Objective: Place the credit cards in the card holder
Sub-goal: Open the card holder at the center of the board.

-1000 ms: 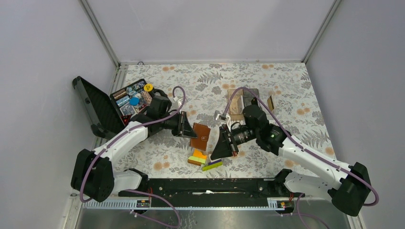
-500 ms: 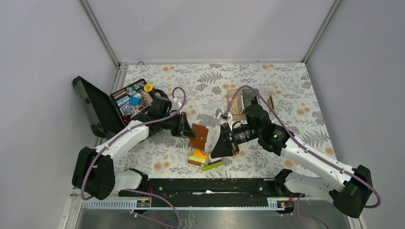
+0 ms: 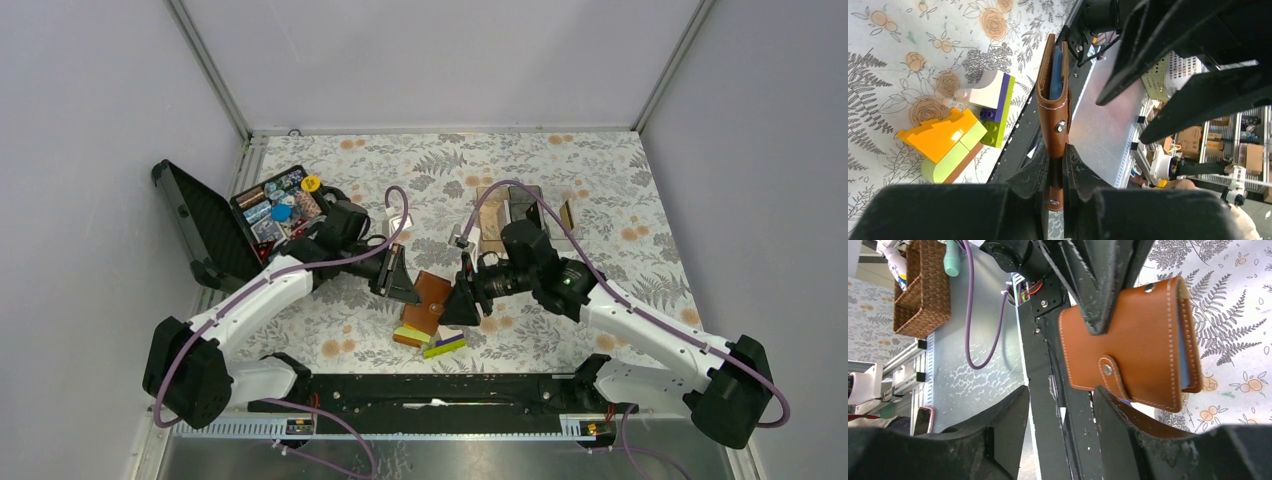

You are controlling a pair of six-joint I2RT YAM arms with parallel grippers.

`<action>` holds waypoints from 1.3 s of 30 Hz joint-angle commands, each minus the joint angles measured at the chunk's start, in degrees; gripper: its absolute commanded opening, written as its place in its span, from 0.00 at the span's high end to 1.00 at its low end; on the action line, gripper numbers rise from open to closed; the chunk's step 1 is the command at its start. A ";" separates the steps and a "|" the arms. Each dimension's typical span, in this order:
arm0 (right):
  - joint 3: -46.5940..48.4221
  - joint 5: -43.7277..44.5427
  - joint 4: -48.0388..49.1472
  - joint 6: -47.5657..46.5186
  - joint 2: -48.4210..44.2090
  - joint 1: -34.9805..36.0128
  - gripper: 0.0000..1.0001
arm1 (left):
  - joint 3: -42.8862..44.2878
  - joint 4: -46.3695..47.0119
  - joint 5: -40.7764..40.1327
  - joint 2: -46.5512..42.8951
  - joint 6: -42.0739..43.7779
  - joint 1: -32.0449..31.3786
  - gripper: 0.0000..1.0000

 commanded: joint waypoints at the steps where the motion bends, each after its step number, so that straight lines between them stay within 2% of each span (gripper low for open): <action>1: 2.91 1.98 -1.88 -3.25 -0.50 0.21 0.42 | 2.46 0.07 5.31 -3.00 3.73 -0.86 1.00; 17: 4.12 -1.90 -1.27 -4.46 0.17 0.26 0.40 | 2.05 1.84 11.79 -5.57 4.43 -4.45 1.00; 28: 0.28 -10.65 2.19 -1.83 3.55 0.26 0.40 | 1.06 6.41 14.70 -7.24 1.88 -4.46 1.00; 39: -2.59 -13.35 3.80 -0.61 4.03 0.48 0.41 | 0.67 9.33 15.69 -7.29 -0.19 -3.38 1.00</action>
